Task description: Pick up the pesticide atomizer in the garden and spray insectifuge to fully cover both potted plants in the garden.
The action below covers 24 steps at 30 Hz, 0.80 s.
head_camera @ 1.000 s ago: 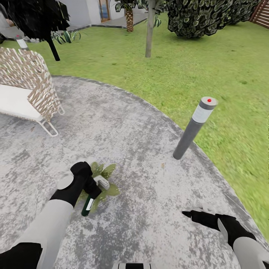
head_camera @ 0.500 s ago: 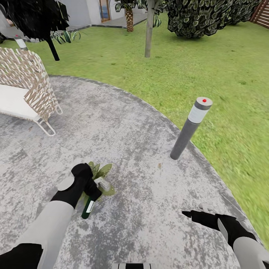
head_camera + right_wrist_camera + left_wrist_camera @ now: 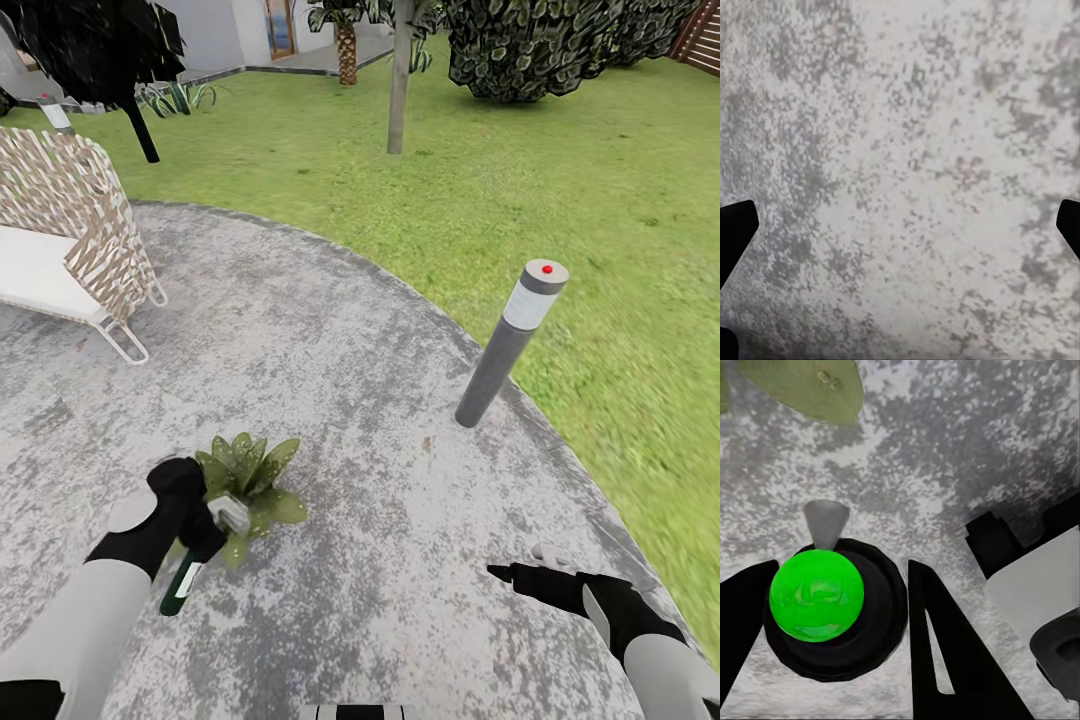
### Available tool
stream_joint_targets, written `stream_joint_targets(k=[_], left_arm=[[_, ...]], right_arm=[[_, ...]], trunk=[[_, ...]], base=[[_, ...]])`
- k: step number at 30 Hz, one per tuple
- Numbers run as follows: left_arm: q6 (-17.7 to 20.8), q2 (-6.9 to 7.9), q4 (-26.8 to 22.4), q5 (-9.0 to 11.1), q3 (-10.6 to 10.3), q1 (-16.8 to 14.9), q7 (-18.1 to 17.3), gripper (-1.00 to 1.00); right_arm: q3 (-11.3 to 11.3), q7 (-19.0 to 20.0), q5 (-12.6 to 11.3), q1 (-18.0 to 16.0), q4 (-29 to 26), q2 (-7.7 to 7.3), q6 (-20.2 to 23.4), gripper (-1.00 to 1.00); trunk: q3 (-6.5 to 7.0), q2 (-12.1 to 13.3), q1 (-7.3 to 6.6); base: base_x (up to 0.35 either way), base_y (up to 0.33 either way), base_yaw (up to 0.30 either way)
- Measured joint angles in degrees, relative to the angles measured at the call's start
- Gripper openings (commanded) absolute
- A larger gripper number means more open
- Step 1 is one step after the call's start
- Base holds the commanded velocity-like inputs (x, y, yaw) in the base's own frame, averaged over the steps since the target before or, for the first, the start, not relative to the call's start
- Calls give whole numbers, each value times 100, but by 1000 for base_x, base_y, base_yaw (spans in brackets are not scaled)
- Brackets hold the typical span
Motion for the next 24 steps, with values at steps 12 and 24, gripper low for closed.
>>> stream_joint_targets(k=[12,24], left_arm=[[-10,13,230,2,1,148,10,-100],[0,-289,319,79,-6,151,488,-100]], right_arm=[[2,-1,1,-1,1,1,-1,100],[3,0,0,0,6,0,-5,100]], trunk=[[0,0,0],[0,0,0]], base=[[0,0,143],[0,0,94]])
